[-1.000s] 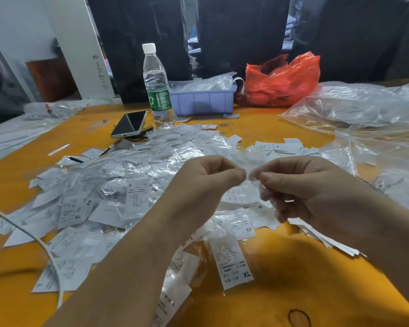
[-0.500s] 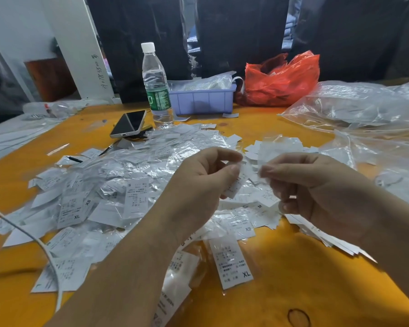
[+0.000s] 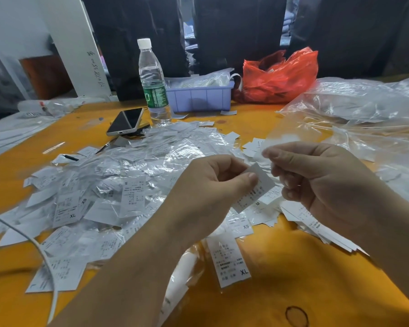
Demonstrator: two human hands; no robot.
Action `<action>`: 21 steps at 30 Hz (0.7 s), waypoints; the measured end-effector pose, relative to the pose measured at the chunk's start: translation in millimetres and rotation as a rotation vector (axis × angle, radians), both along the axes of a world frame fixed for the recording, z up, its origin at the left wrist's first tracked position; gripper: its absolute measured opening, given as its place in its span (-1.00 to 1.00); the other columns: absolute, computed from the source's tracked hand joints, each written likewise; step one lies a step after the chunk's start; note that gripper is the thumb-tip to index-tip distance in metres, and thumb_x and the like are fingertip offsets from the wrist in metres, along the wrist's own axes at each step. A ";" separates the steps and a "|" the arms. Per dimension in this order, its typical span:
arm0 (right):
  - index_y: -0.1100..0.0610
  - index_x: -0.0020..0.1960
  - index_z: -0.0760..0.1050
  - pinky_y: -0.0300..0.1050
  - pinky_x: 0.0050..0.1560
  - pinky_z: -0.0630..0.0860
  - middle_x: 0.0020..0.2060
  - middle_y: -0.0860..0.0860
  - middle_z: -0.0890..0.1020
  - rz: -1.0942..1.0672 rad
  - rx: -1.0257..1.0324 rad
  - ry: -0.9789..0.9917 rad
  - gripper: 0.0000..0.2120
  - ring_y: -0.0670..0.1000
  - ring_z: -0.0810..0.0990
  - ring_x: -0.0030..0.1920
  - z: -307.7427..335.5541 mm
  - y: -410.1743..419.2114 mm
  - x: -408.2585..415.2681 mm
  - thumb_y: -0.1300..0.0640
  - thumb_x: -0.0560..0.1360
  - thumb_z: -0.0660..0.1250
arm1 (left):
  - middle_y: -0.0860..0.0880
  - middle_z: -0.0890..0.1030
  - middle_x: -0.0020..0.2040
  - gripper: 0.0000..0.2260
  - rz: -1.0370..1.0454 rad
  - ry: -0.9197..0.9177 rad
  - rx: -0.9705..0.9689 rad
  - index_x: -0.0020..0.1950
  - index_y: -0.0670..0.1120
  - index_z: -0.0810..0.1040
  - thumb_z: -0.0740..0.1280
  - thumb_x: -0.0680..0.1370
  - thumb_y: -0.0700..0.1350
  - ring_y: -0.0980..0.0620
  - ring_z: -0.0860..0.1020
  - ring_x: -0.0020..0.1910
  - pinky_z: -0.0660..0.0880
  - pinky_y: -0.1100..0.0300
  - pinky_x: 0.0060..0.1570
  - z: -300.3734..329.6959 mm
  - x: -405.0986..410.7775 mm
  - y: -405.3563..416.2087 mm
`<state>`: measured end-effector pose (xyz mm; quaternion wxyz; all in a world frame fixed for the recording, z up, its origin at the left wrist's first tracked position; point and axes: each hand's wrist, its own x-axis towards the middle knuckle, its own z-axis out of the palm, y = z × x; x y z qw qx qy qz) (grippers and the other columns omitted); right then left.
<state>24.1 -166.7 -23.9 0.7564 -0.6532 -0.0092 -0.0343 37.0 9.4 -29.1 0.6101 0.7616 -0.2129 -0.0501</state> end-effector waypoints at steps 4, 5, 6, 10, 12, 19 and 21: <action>0.18 -0.29 0.67 -0.26 -0.52 0.38 -0.47 0.04 0.55 0.007 -0.027 -0.016 -0.77 -0.08 0.40 -0.49 -1.6 0.9 -1.0 0.03 0.16 0.49 | 0.02 0.66 -0.26 -0.85 -0.020 0.015 0.075 -0.11 -0.07 0.68 0.37 0.56 -0.03 0.24 0.51 -0.36 0.39 0.41 -0.33 -0.9 -2.9 -2.0; 0.17 -0.30 0.67 -0.26 -0.52 0.38 -0.48 0.03 0.53 0.010 -0.038 -0.022 -0.76 -0.07 0.40 -0.48 -2.0 1.3 -1.1 0.01 0.15 0.50 | 0.00 0.67 -0.22 -0.84 -0.024 0.028 0.083 -0.11 -0.06 0.68 0.37 0.56 -0.02 0.19 0.55 -0.30 0.43 0.34 -0.26 -0.9 -2.8 -2.3; 0.16 -0.31 0.67 -0.26 -0.51 0.37 -0.49 0.02 0.51 0.011 -0.050 -0.029 -0.75 -0.07 0.39 -0.48 -2.2 1.7 -1.2 -0.01 0.15 0.50 | -0.02 0.68 -0.19 -0.84 -0.026 0.039 0.088 -0.11 -0.05 0.68 0.37 0.56 -0.01 0.14 0.58 -0.25 0.47 0.26 -0.20 -1.0 -2.5 -2.4; 0.15 -0.31 0.66 -0.25 -0.49 0.36 -0.51 -0.02 0.45 0.015 -0.103 -0.044 -0.69 -0.08 0.36 -0.48 -3.3 3.2 -1.9 -0.08 0.13 0.51 | 0.00 0.68 -0.20 -0.84 -0.016 0.059 0.071 -0.11 -0.05 0.68 0.37 0.56 -0.01 0.11 0.60 -0.20 0.50 0.23 -0.15 -1.1 -1.7 -1.7; 0.16 -0.31 0.66 -0.25 -0.49 0.35 -0.51 -0.01 0.44 0.026 -0.118 -0.049 -0.70 -0.07 0.35 -0.47 -3.7 3.6 -2.4 -0.07 0.14 0.52 | 0.04 0.66 -0.25 -0.84 -0.010 0.052 0.062 -0.12 -0.06 0.68 0.37 0.56 -0.02 0.21 0.57 -0.28 0.46 0.37 -0.27 -0.5 -1.6 -1.2; 0.15 -0.34 0.65 -0.24 -0.50 0.33 -0.51 0.01 0.45 0.091 -0.138 -0.055 -0.76 -0.06 0.34 -0.47 -3.6 4.9 -4.2 -0.03 0.15 0.51 | 0.12 0.57 -0.40 -0.83 0.050 0.045 0.002 -0.16 -0.13 0.66 0.37 0.55 -0.08 0.27 0.49 -0.44 0.37 0.45 -0.44 -0.9 -0.3 -1.6; 0.16 -0.31 0.67 -0.24 -0.50 0.33 -0.50 0.01 0.46 0.100 -0.146 -0.048 -0.75 -0.07 0.34 -0.48 -4.1 5.4 -3.9 -0.01 0.15 0.50 | 0.12 0.56 -0.42 -0.83 0.066 0.050 -0.027 -0.16 -0.15 0.65 0.37 0.55 -0.09 0.25 0.47 -0.48 0.37 0.43 -0.47 -0.7 -0.1 -1.3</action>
